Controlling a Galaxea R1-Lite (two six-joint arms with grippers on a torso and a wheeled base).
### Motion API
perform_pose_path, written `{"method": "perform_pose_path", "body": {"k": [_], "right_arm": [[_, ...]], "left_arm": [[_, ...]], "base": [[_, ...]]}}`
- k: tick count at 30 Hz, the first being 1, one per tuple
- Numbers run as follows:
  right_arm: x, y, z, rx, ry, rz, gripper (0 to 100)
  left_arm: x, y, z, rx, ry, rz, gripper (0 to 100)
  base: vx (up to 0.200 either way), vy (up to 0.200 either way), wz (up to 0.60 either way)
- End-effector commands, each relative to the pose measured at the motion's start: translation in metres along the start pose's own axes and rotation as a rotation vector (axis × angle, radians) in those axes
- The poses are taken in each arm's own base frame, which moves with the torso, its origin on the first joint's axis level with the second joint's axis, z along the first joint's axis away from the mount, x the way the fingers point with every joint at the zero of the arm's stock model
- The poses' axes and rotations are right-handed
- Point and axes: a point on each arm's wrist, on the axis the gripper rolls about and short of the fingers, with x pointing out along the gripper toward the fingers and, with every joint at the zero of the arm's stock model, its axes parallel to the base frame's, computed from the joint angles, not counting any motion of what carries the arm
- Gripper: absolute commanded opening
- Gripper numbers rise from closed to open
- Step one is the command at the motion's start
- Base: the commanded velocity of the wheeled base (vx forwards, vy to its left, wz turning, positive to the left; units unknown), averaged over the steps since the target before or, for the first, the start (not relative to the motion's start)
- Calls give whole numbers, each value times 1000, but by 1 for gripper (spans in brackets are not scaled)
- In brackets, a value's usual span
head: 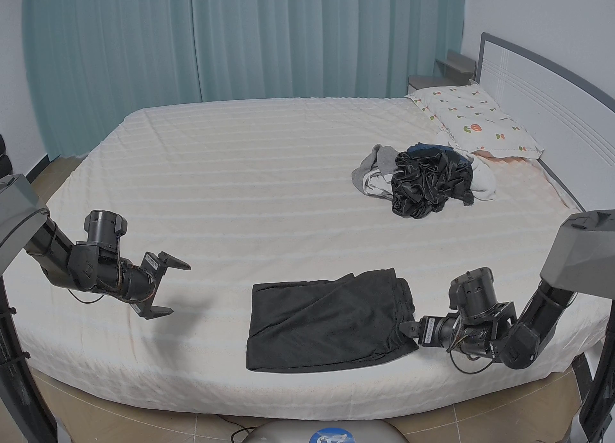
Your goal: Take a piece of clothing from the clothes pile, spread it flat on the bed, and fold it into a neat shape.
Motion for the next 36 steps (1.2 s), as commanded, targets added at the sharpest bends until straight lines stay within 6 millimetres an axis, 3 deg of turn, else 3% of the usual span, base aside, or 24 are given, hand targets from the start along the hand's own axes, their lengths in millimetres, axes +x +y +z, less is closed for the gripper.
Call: {"method": "perform_pose_path", "body": {"k": [1, 4, 14, 24, 25, 36], "right_arm": [[-18, -2, 42, 114, -114, 101, 100], [-3, 0, 54, 219, -102, 158, 100], [63, 9, 52, 244, -55, 176, 100], [94, 16, 47, 236, -31, 201, 100], [96, 16, 46, 234, -26, 199, 0], [98, 7, 49, 253, -46, 175, 0]], "left_arm": [[0, 1, 0, 0, -5, 4, 100], [1, 0, 0, -2, -6, 7, 100], [1, 1, -1, -1, -4, 9, 100], [1, 1, 0, 1, -5, 8, 100], [1, 1, 0, 1, -5, 8, 100], [1, 1, 0, 2, -5, 8, 100]], "base": [[200, 0, 0], [133, 0, 0], [0, 0, 0], [0, 0, 0], [0, 0, 0], [0, 0, 0]]}}
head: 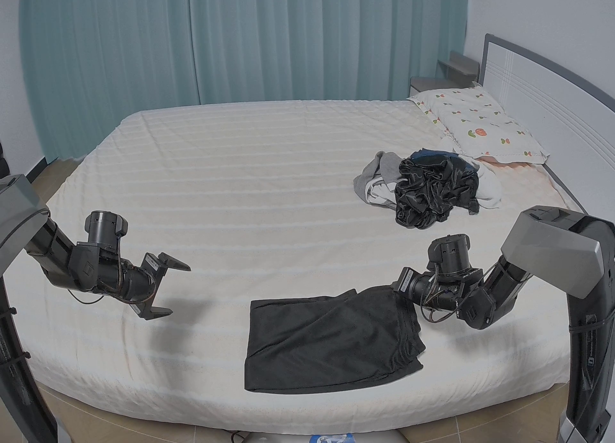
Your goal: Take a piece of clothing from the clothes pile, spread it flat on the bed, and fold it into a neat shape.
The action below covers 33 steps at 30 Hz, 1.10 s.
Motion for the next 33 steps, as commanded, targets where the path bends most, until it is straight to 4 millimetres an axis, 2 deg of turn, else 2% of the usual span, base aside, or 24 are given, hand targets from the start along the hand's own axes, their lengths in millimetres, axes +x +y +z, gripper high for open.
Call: {"method": "perform_pose_path", "body": {"k": [1, 4, 9, 18, 19, 22, 27, 30, 33], "right_arm": [[-2, -5, 3, 11, -6, -14, 0], [-8, -7, 11, 49, -25, -14, 0], [-11, -9, 13, 79, -32, -20, 0], [-14, -18, 10, 80, -16, -46, 0], [-14, -18, 10, 80, -16, -46, 100], [-19, -15, 13, 74, -51, -16, 100], [-48, -11, 13, 35, -71, 23, 100], [-75, -9, -6, 0, -1, 36, 100], [-90, -9, -24, -22, 61, 52, 100]], "left_arm": [[0, 0, 0, -1, 0, 1, 100], [0, 1, 0, -1, 1, 2, 100], [0, 0, 0, 1, 0, 1, 100], [0, 0, 0, 0, 1, 2, 100], [0, 0, 0, 0, 1, 2, 100], [1, 1, -1, 2, 2, 3, 100], [1, 0, -2, 6, 6, 4, 100], [2, 1, -3, 7, 8, 7, 100], [2, 1, -3, 6, 8, 7, 100]], "base": [[0, 0, 0], [0, 0, 0], [0, 0, 0], [0, 0, 0], [0, 0, 0], [0, 0, 0], [0, 0, 0], [0, 0, 0], [0, 0, 0]]}}
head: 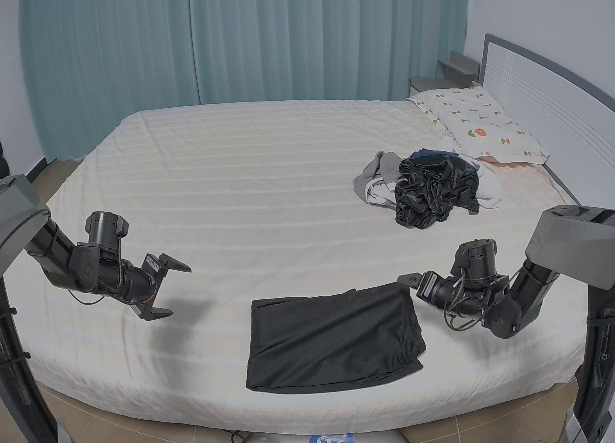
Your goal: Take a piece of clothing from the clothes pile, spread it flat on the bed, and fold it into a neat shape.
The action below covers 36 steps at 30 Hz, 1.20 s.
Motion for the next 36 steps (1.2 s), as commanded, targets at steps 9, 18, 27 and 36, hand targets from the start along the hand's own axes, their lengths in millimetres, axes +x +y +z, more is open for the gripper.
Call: {"method": "perform_pose_path", "body": {"k": [9, 18, 27, 36], "right_arm": [[-37, 0, -43, -114, 129, 29, 100], [-20, -2, -52, -163, 124, 35, 0], [-29, -11, -59, -220, 84, -25, 0], [-55, -14, -52, -215, 44, -25, 0]], "left_arm": [[0, 2, -1, -1, 3, 5, 100], [1, 1, -1, -1, 3, 5, 100], [1, 1, -2, 2, 4, 5, 100], [2, 3, -5, 21, 13, 14, 100]], "base": [[-67, 0, 0], [0, 0, 0], [0, 0, 0], [0, 0, 0]]}}
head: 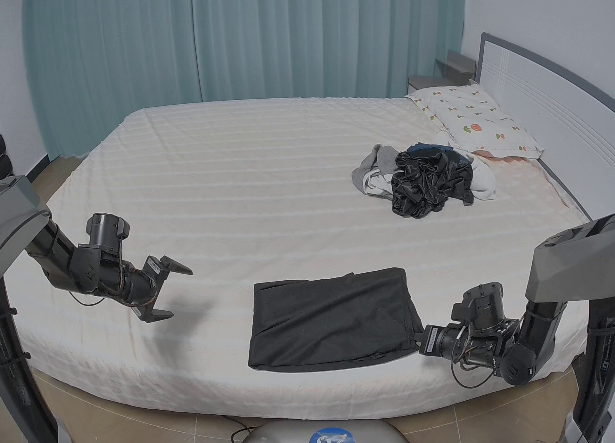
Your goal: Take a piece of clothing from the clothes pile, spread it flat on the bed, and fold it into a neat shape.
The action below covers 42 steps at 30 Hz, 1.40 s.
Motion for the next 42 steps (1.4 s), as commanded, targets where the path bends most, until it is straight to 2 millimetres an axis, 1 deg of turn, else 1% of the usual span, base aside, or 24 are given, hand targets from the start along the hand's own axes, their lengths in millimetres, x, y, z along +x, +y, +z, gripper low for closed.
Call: {"method": "perform_pose_path", "body": {"k": [1, 5, 12, 18, 19, 22, 23, 25, 26, 27, 28, 30, 32, 33, 34, 37, 39, 42], "right_arm": [[-14, -2, 2, 3, -15, -1, 0], [-19, -4, 0, 2, -6, -6, 0], [-15, -8, -6, 3, 26, -21, 0], [-15, -18, -12, -54, 59, -49, 0], [-13, -16, -10, -48, 46, -44, 100], [-11, -16, -4, -42, 17, -34, 100], [-11, -17, 2, -34, -24, -21, 100], [-10, -17, 6, -31, -48, -15, 100], [-7, -17, 13, -25, -81, -5, 100], [-7, -17, 13, -25, -81, -5, 100], [-1, -16, 24, -10, -121, 6, 100], [12, -15, 34, 26, -151, 18, 100], [27, -15, 40, 62, -166, 23, 100], [27, -15, 40, 62, -166, 23, 100], [40, -13, 46, 92, -165, 27, 100], [59, -11, 51, 149, -136, 29, 100], [66, -9, 57, 195, -132, 43, 100], [72, -6, 62, 225, -124, 70, 100]], "left_arm": [[2, 0, -3, 4, 8, 5, 100], [2, 0, -3, 4, 8, 5, 100], [2, 0, -3, 4, 8, 5, 100], [2, 0, -2, 4, 8, 5, 100], [3, 1, -2, 3, 8, 6, 100], [3, 1, -2, 3, 9, 7, 100], [3, 1, -2, 3, 8, 8, 100], [3, 1, -2, 3, 8, 8, 100], [3, 1, -2, 3, 8, 8, 100], [3, 1, -2, 3, 8, 8, 100], [3, 1, -2, 3, 8, 8, 100], [4, 1, -2, 4, 1, 13, 100], [5, 1, -3, 6, -14, 26, 100], [5, 1, -3, 6, -14, 26, 100], [9, 1, -5, 10, -24, 44, 100], [10, 0, -5, 15, -46, 40, 100], [11, 0, -4, 19, -58, 27, 100], [11, 1, -5, 22, -60, 26, 100]], "base": [[0, 0, 0], [0, 0, 0], [0, 0, 0], [0, 0, 0], [0, 0, 0], [0, 0, 0], [0, 0, 0], [0, 0, 0], [0, 0, 0], [0, 0, 0], [0, 0, 0], [0, 0, 0], [0, 0, 0], [0, 0, 0], [0, 0, 0], [0, 0, 0], [0, 0, 0], [200, 0, 0]]}}
